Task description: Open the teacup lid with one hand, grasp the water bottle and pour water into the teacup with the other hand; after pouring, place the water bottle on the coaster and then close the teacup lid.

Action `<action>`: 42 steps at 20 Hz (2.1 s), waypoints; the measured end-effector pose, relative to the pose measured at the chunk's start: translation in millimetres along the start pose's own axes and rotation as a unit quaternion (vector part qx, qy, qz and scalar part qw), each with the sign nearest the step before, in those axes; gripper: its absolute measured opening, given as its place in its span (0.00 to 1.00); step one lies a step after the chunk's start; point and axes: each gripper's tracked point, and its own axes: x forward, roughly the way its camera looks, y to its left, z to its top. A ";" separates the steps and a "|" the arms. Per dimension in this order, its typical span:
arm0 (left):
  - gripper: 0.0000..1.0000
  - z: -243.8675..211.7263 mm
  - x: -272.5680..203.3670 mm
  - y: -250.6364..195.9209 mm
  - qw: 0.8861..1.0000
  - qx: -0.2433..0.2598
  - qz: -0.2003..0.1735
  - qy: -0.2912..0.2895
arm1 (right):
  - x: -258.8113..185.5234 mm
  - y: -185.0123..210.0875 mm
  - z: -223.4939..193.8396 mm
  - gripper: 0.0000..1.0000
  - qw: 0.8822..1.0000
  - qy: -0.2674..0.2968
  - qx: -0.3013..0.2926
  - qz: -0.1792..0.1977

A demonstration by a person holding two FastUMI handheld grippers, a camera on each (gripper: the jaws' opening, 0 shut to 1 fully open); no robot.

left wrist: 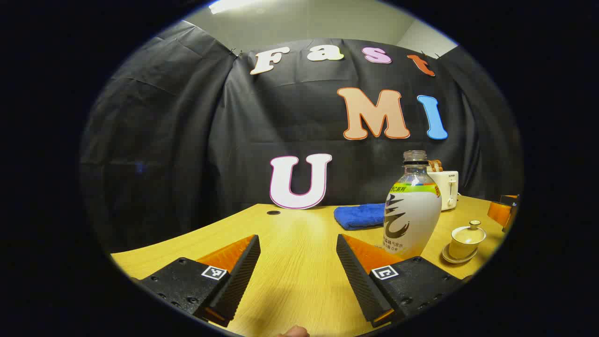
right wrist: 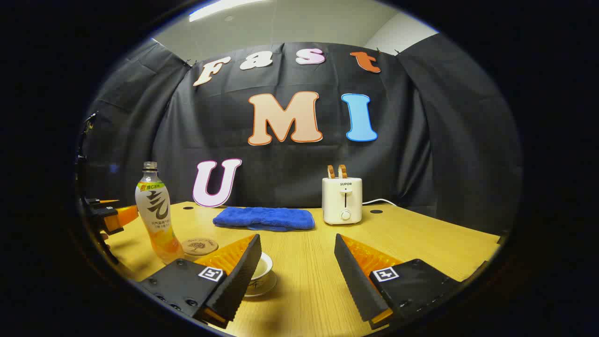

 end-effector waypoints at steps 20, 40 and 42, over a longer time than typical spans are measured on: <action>0.96 -0.3 0.3 -2.1 1.000 -0.001 0.000 -0.001 | 3.3 0.4 -1.0 0.97 1.000 0.000 0.000 0.003; 0.96 -2.7 1.5 -3.5 1.000 -0.001 0.002 -0.001 | 15.3 45.0 0.3 0.97 0.997 0.018 -0.015 0.075; 0.95 -2.5 1.2 -3.6 1.000 -0.002 0.002 -0.001 | 17.8 53.4 -2.7 0.97 0.996 0.025 -0.020 0.085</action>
